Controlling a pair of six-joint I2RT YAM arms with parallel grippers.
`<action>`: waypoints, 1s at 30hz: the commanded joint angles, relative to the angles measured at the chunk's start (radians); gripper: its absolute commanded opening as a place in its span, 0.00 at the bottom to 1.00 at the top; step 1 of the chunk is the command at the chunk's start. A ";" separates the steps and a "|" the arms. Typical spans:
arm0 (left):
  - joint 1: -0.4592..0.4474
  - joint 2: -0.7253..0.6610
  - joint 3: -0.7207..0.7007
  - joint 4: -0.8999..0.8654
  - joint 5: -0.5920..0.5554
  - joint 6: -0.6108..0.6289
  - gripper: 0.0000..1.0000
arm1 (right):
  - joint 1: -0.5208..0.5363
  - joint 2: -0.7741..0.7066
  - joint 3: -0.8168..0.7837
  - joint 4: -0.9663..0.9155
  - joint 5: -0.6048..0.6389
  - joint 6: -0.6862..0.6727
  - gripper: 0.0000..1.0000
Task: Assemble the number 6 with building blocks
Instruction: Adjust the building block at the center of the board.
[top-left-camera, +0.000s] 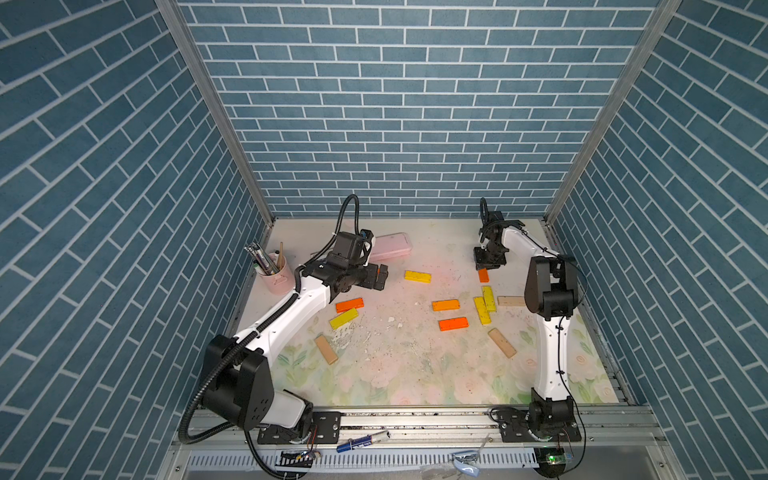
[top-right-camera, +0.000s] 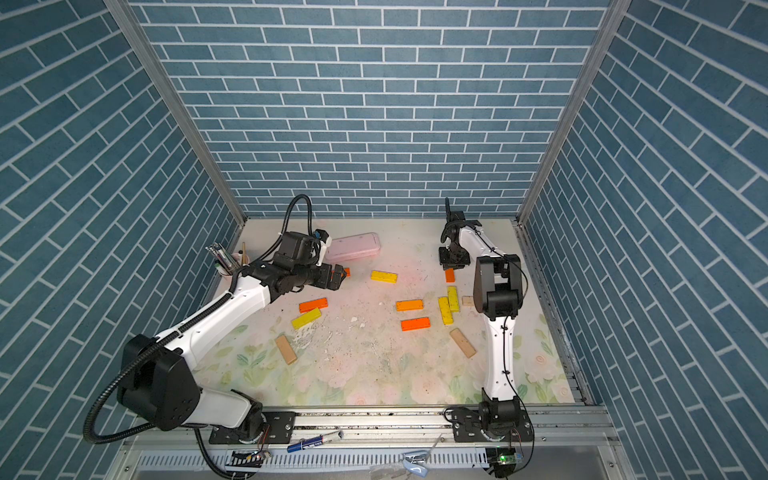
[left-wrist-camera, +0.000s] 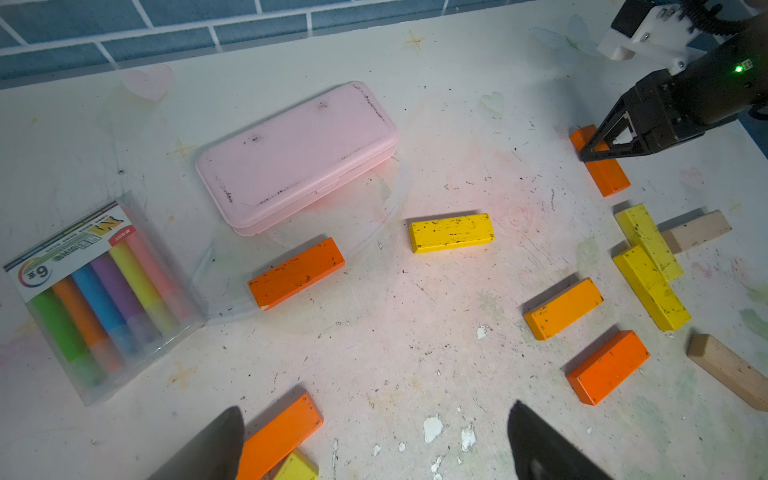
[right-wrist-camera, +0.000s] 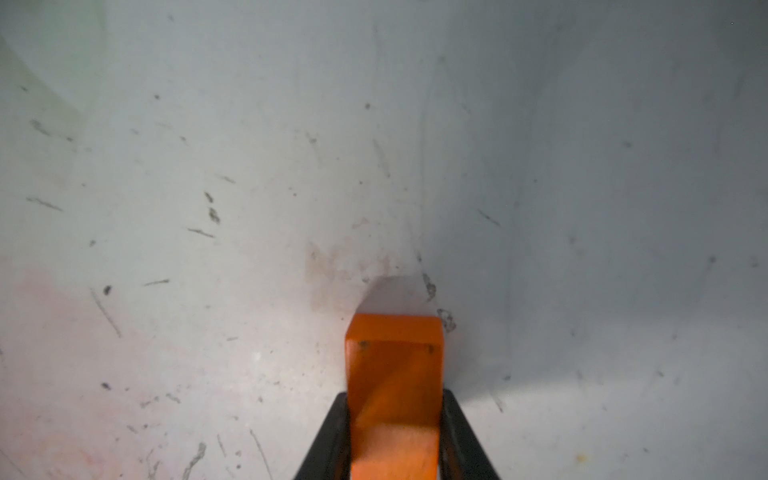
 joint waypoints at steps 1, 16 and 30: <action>-0.009 0.000 0.001 -0.003 0.001 0.000 0.99 | -0.005 -0.036 -0.011 -0.043 -0.004 -0.030 0.34; -0.013 -0.014 0.002 -0.005 0.002 -0.003 0.99 | 0.000 -0.606 -0.467 0.174 0.049 0.198 0.57; -0.031 -0.031 0.004 -0.005 0.031 -0.022 0.99 | 0.055 -0.593 -0.763 0.249 -0.011 0.242 0.52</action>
